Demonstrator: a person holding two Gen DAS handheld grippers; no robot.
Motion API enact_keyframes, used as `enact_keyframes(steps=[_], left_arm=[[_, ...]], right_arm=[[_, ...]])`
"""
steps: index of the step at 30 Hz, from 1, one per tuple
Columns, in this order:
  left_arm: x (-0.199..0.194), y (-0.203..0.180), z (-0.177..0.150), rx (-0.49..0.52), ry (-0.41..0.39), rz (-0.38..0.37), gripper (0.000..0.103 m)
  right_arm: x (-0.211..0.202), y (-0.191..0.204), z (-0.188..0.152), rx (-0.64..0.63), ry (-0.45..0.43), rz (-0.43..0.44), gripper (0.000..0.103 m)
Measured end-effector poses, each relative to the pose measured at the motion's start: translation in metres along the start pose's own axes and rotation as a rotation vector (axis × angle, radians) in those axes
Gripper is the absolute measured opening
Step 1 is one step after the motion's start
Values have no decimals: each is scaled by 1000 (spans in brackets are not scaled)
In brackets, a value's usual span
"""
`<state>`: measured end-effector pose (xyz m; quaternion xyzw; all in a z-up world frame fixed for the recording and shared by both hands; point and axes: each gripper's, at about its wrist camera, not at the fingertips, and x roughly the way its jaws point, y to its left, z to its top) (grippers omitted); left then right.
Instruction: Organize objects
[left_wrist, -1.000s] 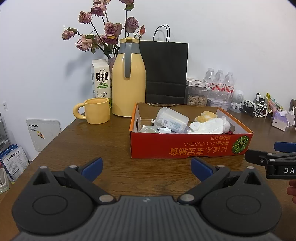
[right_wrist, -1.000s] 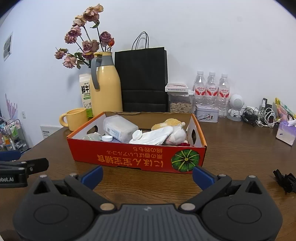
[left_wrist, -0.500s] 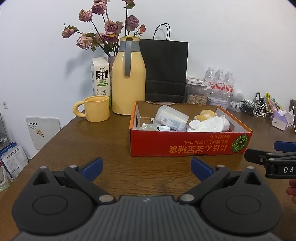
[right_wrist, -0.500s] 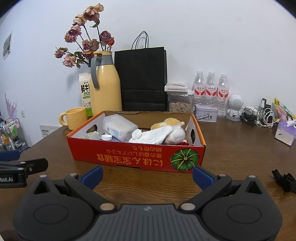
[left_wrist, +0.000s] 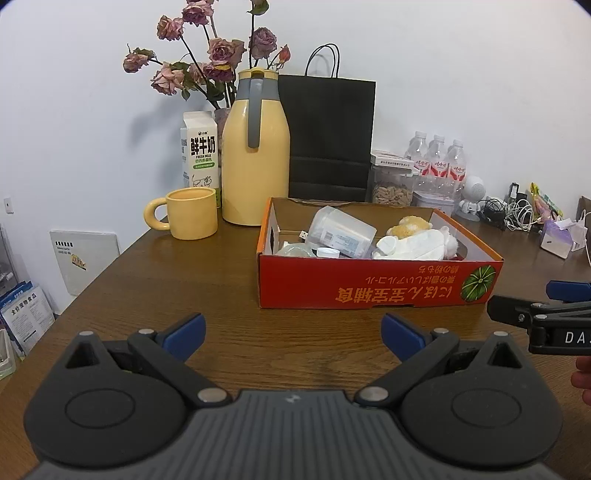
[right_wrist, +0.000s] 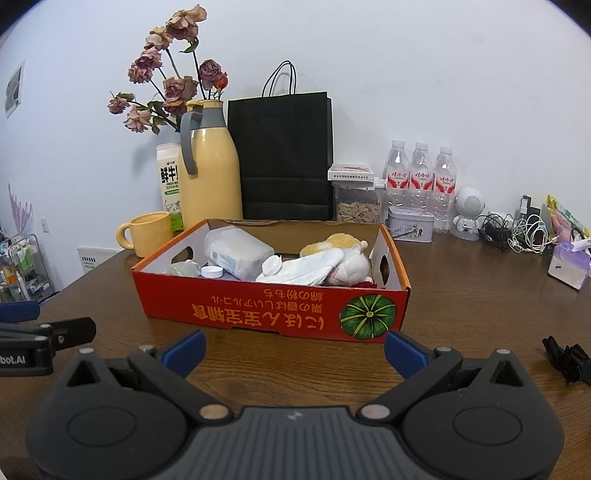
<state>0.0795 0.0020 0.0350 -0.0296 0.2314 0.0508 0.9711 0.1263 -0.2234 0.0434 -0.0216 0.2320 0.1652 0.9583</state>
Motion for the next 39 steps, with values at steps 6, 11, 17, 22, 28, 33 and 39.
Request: enact_keyframes(steps=[6,11,17,22,28,33,39], left_arm=[[0,0,0,0,1,0,103],[0,0,0,0,1,0,103],[0,0,0,-1,1,-2,103],[1,0,-1,0,0,-2,103],[1,0,-1,1,1,-3,103],[1,-1,-2,2,4,-3,103],[1,-1,-4,-2,6,-10,103]], right_arm=[[0,0,-1,0,0,-1,103],[1,-1,-1,-1,0,-1,103],[0,0,0,-1,0,-1,103],[1,-1,0,-1,0,0,103],[1,0,0,-1,0,-1,103],[1,-1,0,-1,1,0,103],[1,-1,-1,0,2,-2,103]])
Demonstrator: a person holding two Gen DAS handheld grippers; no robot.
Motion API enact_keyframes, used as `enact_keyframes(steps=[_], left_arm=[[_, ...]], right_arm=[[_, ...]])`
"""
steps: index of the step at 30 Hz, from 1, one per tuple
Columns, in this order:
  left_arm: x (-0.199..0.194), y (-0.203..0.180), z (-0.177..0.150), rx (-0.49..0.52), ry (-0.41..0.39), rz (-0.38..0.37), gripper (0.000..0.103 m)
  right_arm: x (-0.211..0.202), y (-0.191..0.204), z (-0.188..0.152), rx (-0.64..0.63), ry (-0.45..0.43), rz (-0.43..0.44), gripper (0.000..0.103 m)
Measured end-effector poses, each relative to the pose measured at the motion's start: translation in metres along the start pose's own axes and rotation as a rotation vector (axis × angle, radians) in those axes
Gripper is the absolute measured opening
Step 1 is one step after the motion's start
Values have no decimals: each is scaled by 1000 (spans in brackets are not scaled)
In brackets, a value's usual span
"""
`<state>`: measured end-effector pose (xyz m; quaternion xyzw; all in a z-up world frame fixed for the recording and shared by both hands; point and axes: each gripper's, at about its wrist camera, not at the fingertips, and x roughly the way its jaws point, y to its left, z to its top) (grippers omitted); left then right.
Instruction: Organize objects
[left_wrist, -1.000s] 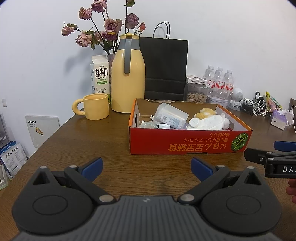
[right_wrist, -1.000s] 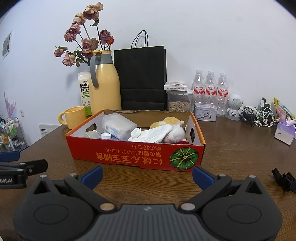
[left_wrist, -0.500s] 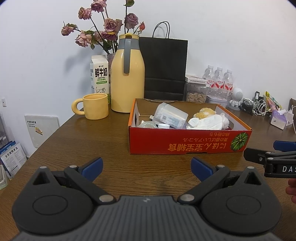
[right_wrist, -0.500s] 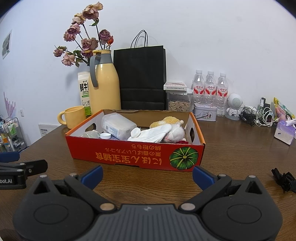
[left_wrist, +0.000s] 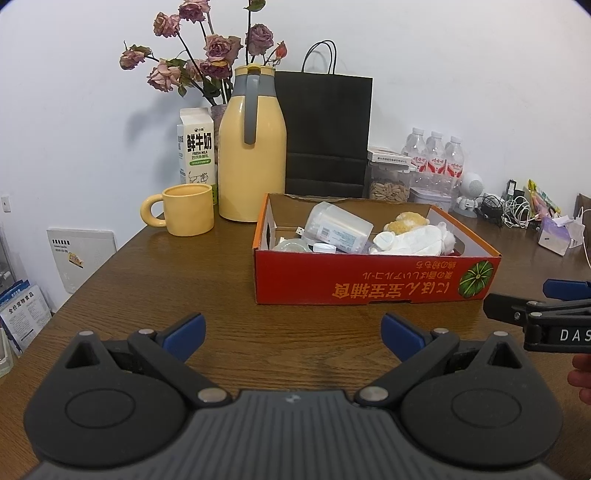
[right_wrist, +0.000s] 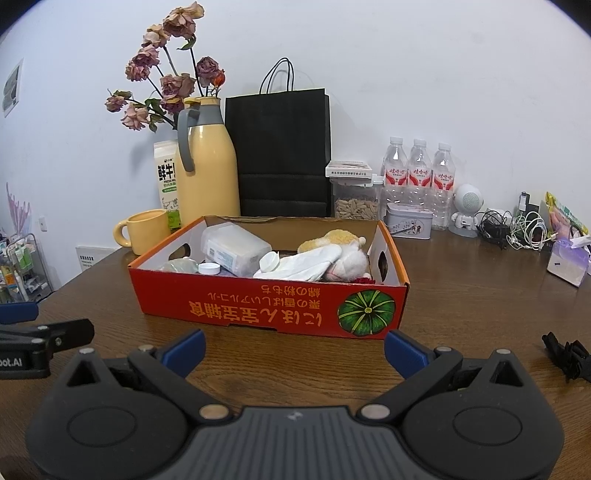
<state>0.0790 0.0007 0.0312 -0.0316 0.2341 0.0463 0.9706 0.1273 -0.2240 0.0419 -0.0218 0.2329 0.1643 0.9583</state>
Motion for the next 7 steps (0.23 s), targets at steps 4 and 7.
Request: enact_keyframes(steps=[4,7], left_arm=[[0,1,0,-1,-3,-4,103],[0,1,0,0,1,-8,103]], right_arm=[[0,0,0,0,1,0,103],[0,0,-1,0,1,0,103]])
